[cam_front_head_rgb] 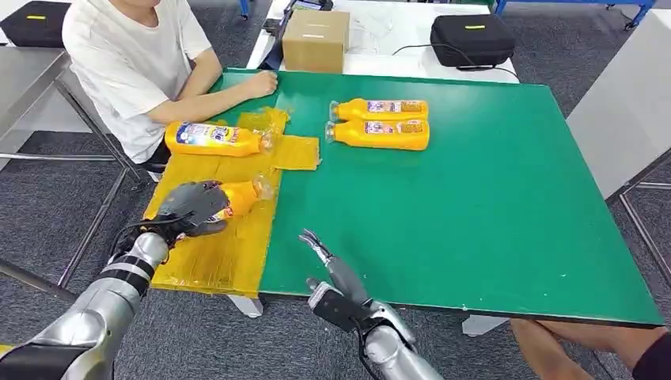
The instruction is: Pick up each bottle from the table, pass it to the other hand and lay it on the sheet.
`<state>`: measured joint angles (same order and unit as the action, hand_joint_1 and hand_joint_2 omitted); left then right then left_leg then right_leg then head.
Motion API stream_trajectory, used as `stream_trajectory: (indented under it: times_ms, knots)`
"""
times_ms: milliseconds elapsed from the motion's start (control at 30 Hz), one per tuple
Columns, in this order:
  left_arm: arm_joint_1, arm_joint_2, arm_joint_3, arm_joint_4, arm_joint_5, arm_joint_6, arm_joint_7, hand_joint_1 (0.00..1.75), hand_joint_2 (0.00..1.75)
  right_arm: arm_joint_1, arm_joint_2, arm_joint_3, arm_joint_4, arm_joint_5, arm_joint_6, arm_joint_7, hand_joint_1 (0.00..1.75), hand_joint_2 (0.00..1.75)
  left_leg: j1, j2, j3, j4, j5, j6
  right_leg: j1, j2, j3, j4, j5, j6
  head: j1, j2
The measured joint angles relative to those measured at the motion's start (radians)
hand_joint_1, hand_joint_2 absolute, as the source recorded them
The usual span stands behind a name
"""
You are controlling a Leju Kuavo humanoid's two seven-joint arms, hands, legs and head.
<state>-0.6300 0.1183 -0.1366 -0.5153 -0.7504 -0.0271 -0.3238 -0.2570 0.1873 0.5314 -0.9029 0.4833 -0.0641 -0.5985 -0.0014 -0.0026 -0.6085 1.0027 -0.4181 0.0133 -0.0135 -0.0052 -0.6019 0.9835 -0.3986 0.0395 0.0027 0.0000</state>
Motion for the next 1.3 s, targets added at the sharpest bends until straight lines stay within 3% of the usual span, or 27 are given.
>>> stream_trajectory:
  times_ms: [33,67,100,600,833,1000,1300]
  knots:
    - [-0.008,0.000,-0.002,0.016,-0.002,-0.010,0.013,0.87,1.75,-0.003,0.001,0.000,0.005,-0.005,0.000,-0.003,0.00,0.00,0.000,0.001,0.000,0.000,0.000,0.000,0.000,0.001,0.000,0.000,0.000,0.000,0.000,0.000]
    - [-0.016,0.000,-0.004,0.031,-0.002,-0.021,0.028,0.05,1.75,-0.006,0.002,0.001,0.010,-0.006,0.000,-0.005,0.00,0.00,0.000,0.002,0.001,0.000,0.000,0.000,0.000,0.001,0.000,0.000,0.000,0.000,0.000,0.000]
    - [-0.023,-0.001,-0.005,0.042,-0.002,-0.029,0.036,0.00,1.75,-0.008,0.002,0.001,0.015,-0.008,0.000,-0.007,0.00,0.00,0.000,0.002,0.001,0.000,0.000,0.000,0.000,0.001,0.001,0.000,0.000,0.000,0.000,0.000]
    - [-0.017,-0.008,-0.003,0.088,0.010,-0.118,-0.066,0.00,1.75,-0.032,0.009,0.002,0.079,-0.036,-0.001,-0.036,0.00,0.00,0.000,-0.001,0.004,0.000,0.000,0.000,0.000,0.001,0.006,0.000,-0.002,0.000,0.001,0.000]
    - [0.007,-0.007,0.000,0.074,0.070,-0.030,-0.166,0.00,1.75,-0.036,0.011,0.002,0.091,-0.042,-0.003,-0.046,0.00,0.00,0.000,-0.001,0.005,0.000,0.000,0.000,0.000,0.001,0.005,0.000,-0.002,0.000,0.001,0.000]
    - [0.081,-0.063,0.080,-0.041,0.246,0.012,-0.247,0.00,1.75,-0.032,0.012,0.002,0.091,-0.035,-0.009,-0.039,0.00,0.00,0.000,-0.001,0.002,0.001,0.000,0.000,0.000,0.001,0.003,-0.001,-0.002,0.000,0.001,0.000]
    - [0.169,-0.153,0.174,-0.337,0.490,-0.091,-0.253,0.00,1.75,-0.019,0.014,0.002,0.085,-0.018,-0.012,-0.023,0.00,0.00,0.000,-0.001,-0.004,0.001,0.000,0.000,0.000,0.001,-0.003,-0.001,-0.001,0.001,0.001,0.000]
